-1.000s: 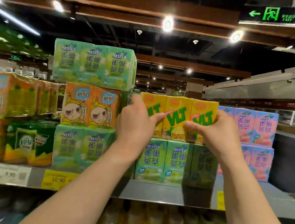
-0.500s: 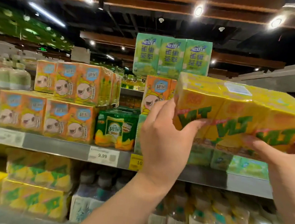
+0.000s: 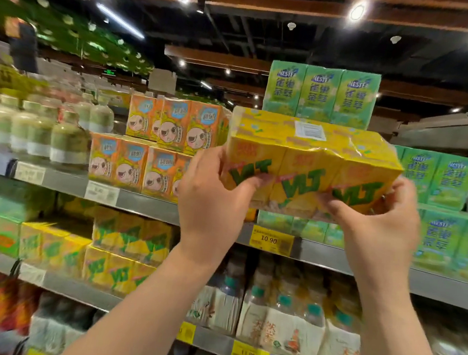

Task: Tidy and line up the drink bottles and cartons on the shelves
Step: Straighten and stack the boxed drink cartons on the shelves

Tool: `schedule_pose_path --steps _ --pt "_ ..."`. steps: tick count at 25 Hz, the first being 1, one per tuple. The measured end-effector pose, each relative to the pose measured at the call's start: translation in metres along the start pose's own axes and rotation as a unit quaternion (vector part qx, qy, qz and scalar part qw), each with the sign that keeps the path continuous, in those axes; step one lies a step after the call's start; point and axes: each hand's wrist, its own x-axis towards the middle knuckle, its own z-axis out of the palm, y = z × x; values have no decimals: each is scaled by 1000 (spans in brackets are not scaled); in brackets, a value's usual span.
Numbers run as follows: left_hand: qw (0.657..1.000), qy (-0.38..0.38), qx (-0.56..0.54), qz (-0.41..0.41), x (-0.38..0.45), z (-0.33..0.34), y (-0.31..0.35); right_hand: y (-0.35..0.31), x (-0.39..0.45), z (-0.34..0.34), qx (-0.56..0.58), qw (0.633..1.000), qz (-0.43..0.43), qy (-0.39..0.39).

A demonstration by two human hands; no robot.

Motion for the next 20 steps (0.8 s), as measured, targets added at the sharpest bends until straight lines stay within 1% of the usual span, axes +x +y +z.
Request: schedule_pose_path --steps 5,10,15,20 --pt "1000 7 19 5 -10 -38 18 -25 -24 -9 7 1000 21 -11" --pt "998 -6 34 -53 -35 -86 21 -47 -65 -3 13 995 70 -67" --pt "989 -8 56 -139 -54 -140 -8 -60 -111 31 3 982 141 -124" --pt "981 -28 96 -166 -55 -205 -56 -80 -158 94 -3 963 198 -185"
